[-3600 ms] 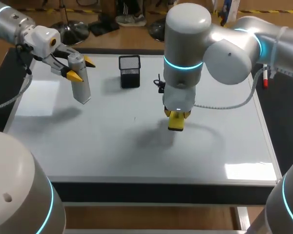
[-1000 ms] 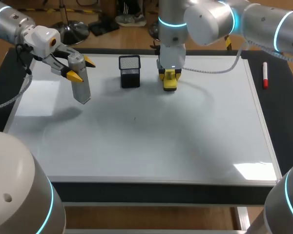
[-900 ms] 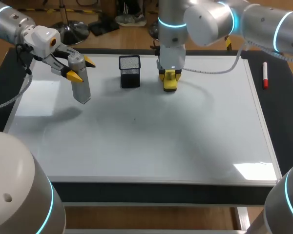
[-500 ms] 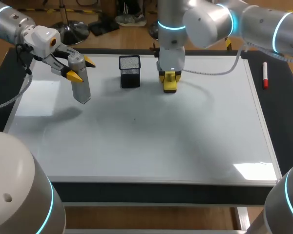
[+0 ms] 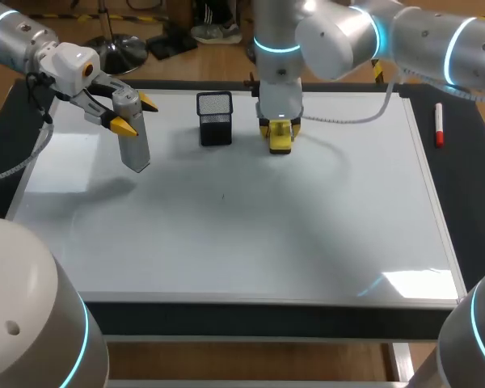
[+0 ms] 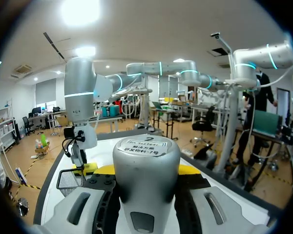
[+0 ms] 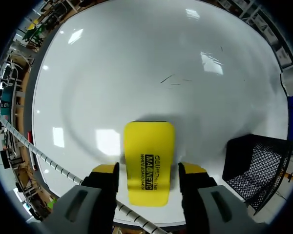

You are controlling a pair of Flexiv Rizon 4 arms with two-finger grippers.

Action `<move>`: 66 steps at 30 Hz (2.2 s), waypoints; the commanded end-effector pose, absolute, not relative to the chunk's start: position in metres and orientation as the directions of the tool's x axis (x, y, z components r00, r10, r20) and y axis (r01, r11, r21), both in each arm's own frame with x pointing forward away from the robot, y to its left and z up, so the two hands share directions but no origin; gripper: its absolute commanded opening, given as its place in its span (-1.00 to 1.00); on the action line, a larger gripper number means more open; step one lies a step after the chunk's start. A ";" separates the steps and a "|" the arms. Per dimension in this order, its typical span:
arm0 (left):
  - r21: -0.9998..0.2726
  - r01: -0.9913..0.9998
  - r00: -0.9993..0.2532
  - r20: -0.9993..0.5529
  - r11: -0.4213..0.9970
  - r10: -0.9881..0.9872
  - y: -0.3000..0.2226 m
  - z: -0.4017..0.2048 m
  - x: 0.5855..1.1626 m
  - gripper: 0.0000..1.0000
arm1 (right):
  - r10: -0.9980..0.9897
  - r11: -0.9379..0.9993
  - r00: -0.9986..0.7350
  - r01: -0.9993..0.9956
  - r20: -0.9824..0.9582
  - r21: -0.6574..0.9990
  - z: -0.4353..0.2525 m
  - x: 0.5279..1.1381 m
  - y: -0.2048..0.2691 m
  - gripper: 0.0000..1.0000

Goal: Pick up the inspection probe, press it on each red-marked spot on the whiteboard one by one, put down the probe, pick up the eraser, and wipe off all the red marks.

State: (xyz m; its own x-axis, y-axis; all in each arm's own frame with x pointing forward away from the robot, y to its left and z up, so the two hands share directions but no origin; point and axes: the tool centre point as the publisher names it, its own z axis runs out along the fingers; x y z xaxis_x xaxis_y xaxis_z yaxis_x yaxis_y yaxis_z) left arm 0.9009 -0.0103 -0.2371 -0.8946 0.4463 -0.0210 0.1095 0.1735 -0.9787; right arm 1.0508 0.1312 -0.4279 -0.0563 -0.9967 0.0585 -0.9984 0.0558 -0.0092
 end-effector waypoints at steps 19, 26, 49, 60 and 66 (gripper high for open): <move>-0.978 0.111 -0.894 -0.022 0.174 0.447 -0.010 -0.236 0.901 -1.00 | -0.827 0.558 -0.555 -0.830 -0.094 -0.011 -0.373 1.053 0.080 1.00; -0.978 0.111 -0.894 -0.022 0.174 0.447 -0.010 -0.236 0.901 -1.00 | -0.670 0.731 -0.728 -0.681 -0.147 0.043 -0.342 1.061 0.073 1.00; -0.978 0.111 -0.894 -0.022 0.174 0.447 -0.010 -0.236 0.901 -1.00 | -0.205 0.938 -0.959 -0.250 -0.196 0.241 -0.262 1.068 0.067 1.00; -0.978 0.111 -0.894 -0.022 0.174 0.447 -0.010 -0.236 0.901 -1.00 | -0.180 0.926 -0.970 -0.224 -0.166 0.303 -0.257 1.070 0.065 1.00; -0.978 0.111 -0.894 -0.022 0.174 0.447 -0.010 -0.236 0.901 -1.00 | -0.180 0.926 -0.970 -0.224 -0.166 0.303 -0.257 1.070 0.065 1.00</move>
